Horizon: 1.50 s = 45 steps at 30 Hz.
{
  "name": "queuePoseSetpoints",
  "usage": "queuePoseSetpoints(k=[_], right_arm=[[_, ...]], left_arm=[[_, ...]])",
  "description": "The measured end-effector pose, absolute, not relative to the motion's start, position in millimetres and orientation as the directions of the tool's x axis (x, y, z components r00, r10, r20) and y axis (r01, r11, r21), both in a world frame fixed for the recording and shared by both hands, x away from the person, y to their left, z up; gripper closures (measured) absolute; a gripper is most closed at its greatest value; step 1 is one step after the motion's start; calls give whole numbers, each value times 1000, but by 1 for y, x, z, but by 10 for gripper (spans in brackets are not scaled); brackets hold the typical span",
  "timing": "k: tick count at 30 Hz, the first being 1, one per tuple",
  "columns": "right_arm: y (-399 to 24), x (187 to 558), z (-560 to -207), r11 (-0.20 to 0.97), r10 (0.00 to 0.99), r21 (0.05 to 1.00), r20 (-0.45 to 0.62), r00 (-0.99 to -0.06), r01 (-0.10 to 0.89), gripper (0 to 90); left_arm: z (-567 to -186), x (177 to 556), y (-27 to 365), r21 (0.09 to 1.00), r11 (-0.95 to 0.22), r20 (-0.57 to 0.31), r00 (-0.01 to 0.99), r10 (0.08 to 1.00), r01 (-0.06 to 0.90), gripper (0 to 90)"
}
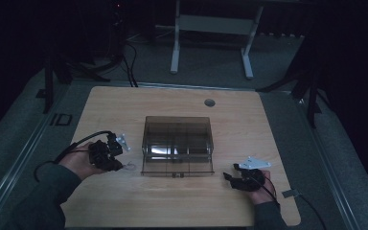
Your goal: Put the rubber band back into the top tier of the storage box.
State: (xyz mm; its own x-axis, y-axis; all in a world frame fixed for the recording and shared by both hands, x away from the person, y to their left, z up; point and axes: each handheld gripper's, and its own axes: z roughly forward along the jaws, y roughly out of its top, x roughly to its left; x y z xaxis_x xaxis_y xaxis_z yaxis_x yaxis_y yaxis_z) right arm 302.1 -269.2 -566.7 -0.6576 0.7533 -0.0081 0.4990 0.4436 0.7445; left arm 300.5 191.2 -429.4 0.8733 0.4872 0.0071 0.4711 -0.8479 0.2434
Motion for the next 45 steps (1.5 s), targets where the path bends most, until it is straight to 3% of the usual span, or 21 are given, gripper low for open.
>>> queuePoseSetpoints(k=[45], right_arm=[[-269,302,-567,446,751,744,-9,-660,498,398]], left_arm=[[-402,308,177,303,-845,11,885,465,440,892]])
